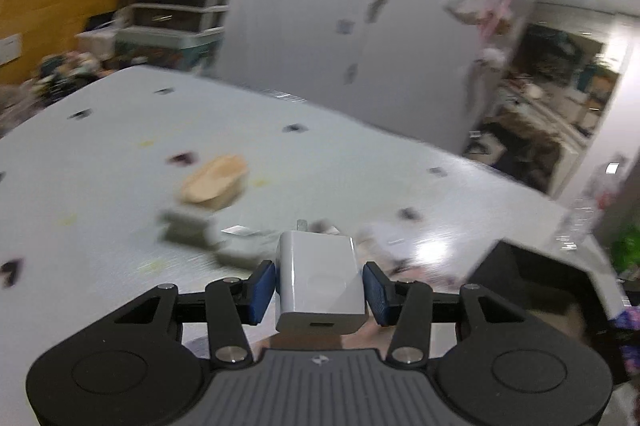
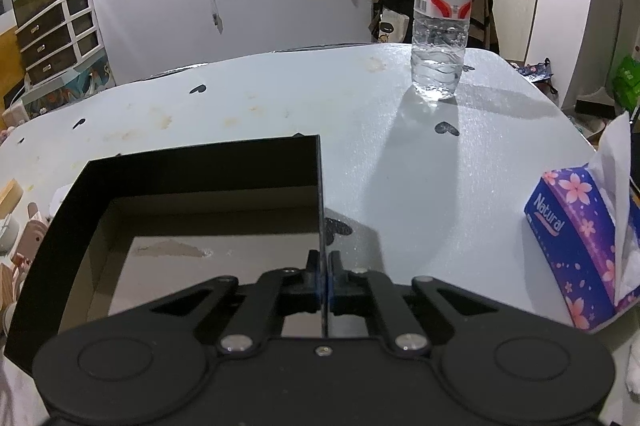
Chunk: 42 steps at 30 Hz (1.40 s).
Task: Organize rigid objects
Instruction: 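Carry the white charger into the black box and open the left tool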
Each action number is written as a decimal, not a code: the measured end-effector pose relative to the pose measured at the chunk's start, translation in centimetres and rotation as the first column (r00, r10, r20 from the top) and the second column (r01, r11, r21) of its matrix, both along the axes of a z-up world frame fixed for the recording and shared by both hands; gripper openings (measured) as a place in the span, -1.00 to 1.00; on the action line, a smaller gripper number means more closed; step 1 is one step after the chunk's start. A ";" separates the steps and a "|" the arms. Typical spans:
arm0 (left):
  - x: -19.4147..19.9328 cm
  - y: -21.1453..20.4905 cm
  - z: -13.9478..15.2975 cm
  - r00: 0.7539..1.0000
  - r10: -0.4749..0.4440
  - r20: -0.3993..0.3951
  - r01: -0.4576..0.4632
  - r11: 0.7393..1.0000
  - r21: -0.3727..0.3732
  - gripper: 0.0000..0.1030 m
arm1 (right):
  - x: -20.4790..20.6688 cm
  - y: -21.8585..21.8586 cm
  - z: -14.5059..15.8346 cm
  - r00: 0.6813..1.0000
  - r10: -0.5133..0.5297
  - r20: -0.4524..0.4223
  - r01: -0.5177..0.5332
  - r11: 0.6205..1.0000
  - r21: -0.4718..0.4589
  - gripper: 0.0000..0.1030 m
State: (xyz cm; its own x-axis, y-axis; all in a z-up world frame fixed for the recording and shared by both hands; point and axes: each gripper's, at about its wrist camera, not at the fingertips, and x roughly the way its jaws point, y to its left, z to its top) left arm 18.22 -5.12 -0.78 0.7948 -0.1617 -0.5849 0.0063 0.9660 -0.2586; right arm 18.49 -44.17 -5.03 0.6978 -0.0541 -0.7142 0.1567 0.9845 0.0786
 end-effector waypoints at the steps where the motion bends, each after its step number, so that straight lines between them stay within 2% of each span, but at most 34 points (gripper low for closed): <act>1: 0.4 -0.9 0.4 1.000 -0.025 0.007 0.025 1.000 -0.011 -0.05 | 0.0 0.0 0.0 1.000 0.001 -0.001 -0.001 1.000 -0.002 -0.94; 4: 1.5 -3.8 1.0 0.995 -0.096 0.026 0.097 0.994 -0.045 -0.05 | 0.1 0.1 0.0 1.000 0.006 -0.002 -0.006 1.000 -0.007 -0.94; 7: 2.8 -7.2 1.4 0.982 -0.189 0.027 0.190 0.978 -0.086 -0.05 | 0.1 0.1 0.0 1.000 0.008 0.000 -0.008 1.000 -0.006 -0.94; 14: 5.2 -15.4 0.0 0.922 -0.382 -0.059 0.367 0.914 -0.173 -0.05 | 0.1 0.1 0.0 1.000 0.012 -0.001 -0.012 1.000 -0.011 -0.94; 18: 7.1 -19.3 -2.2 0.887 -0.436 -0.151 0.398 0.889 -0.228 -0.05 | 0.1 0.1 0.0 1.000 0.017 0.000 -0.017 1.000 -0.013 -0.93; 22: 9.1 -22.3 -4.4 0.865 -0.449 -0.225 0.390 0.882 -0.264 -0.05 | 0.0 0.0 0.0 1.000 0.022 0.000 -0.022 1.000 -0.009 -0.93; 34: 10.4 -25.4 -6.3 0.848 -0.441 -0.292 0.348 0.881 -0.320 -0.03 | 0.3 0.5 -0.1 0.998 0.056 0.001 -0.056 0.998 0.024 -0.92; 36: 10.4 -25.1 -6.1 0.853 -0.443 -0.275 0.346 0.876 -0.336 0.06 | 0.3 0.5 -0.1 0.999 0.051 0.002 -0.051 0.998 0.027 -0.92; 38: 10.3 -24.9 -5.7 0.854 -0.450 -0.261 0.359 0.872 -0.331 0.43 | 0.2 0.4 -0.1 0.999 0.046 0.003 -0.046 0.998 0.032 -0.91; 42: 9.8 -24.5 -4.7 0.864 -0.452 -0.222 0.378 0.873 -0.308 0.52 | 0.1 0.3 -0.1 0.999 0.036 0.005 -0.036 0.998 0.043 -0.91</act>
